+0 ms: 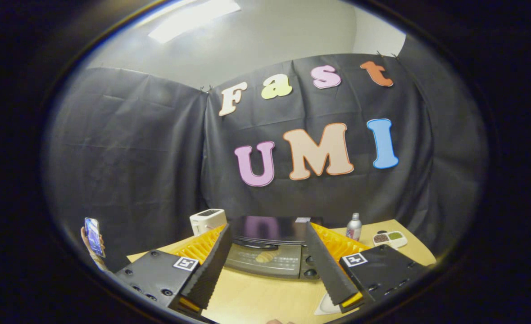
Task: Open the toaster oven, put the food inside, and close the toaster oven door.
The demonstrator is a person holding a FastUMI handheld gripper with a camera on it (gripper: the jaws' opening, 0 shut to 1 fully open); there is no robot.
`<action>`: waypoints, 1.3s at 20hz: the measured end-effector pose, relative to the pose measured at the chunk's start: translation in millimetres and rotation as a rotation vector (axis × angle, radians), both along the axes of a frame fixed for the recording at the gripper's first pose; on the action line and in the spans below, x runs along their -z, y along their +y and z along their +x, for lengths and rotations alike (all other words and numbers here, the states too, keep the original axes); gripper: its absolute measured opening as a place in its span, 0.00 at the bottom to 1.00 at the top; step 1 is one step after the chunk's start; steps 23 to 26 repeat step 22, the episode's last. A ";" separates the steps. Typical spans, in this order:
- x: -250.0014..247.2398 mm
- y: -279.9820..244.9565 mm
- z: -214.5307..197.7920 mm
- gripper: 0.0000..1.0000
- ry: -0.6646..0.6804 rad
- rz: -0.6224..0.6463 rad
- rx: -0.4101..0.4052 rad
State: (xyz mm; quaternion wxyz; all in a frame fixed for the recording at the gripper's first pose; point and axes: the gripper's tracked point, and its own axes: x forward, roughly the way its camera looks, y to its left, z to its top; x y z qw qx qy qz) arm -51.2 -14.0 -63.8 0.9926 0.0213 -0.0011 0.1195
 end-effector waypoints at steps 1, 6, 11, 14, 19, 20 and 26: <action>-0.8 -3.7 -1.5 0.99 -0.003 0.002 0.004; 0.0 -19.6 -7.2 0.99 0.010 0.017 0.017; -8.7 -35.6 -15.1 0.99 -0.012 0.037 0.031; -8.1 -46.8 -17.9 0.99 -0.010 0.044 0.047; -9.8 -58.1 -22.8 0.99 -0.015 0.048 0.061; -10.1 -59.7 -23.8 0.99 -0.020 0.047 0.062; -11.8 -61.4 -25.4 0.99 -0.028 0.042 0.064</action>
